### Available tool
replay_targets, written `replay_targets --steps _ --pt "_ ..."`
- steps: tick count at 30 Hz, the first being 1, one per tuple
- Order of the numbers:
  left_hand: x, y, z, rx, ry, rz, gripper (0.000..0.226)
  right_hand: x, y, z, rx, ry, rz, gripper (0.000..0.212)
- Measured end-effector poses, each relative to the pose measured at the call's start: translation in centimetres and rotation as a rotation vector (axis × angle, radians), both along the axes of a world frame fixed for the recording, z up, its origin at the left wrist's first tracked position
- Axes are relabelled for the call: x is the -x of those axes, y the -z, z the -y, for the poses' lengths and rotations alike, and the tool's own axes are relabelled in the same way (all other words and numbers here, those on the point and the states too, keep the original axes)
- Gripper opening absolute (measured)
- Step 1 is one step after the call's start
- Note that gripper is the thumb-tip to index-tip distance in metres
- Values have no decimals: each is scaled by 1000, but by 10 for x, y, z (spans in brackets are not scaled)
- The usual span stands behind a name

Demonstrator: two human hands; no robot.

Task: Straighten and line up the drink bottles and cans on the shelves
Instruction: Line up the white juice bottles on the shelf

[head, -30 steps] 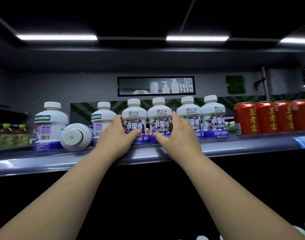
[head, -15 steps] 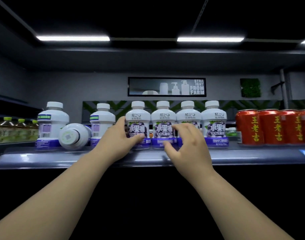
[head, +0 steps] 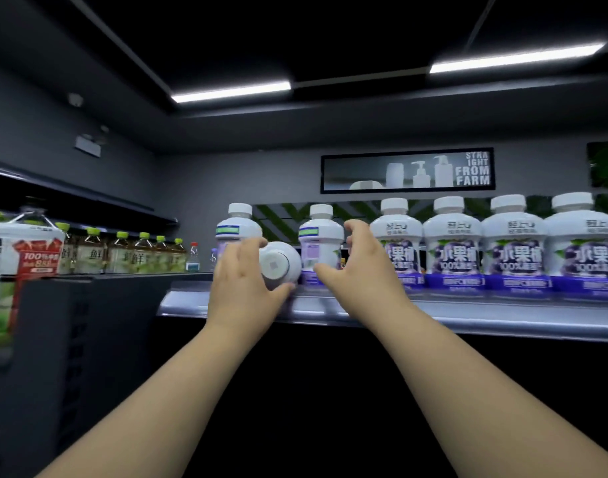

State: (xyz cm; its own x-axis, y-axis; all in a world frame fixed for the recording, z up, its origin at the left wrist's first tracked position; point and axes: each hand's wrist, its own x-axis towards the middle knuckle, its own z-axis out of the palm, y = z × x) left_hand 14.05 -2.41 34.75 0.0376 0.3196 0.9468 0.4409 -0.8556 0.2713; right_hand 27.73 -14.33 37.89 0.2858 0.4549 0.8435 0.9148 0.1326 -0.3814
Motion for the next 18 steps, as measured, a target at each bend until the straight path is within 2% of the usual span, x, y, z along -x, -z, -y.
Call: replay_targets --steps 2,4,11,18 --pt "4 0 -11 22 44 -24 55 4 -8 -18 68 72 -28 80" --pt "7 0 -20 -36 82 -37 43 3 -13 -30 133 145 -34 88" --pt "29 -19 -34 -190 157 52 34 -1 -14 -55 217 294 -52 90" --pt "24 -62 -17 -4 428 289 13 3 -12 -53 165 295 -96 95"
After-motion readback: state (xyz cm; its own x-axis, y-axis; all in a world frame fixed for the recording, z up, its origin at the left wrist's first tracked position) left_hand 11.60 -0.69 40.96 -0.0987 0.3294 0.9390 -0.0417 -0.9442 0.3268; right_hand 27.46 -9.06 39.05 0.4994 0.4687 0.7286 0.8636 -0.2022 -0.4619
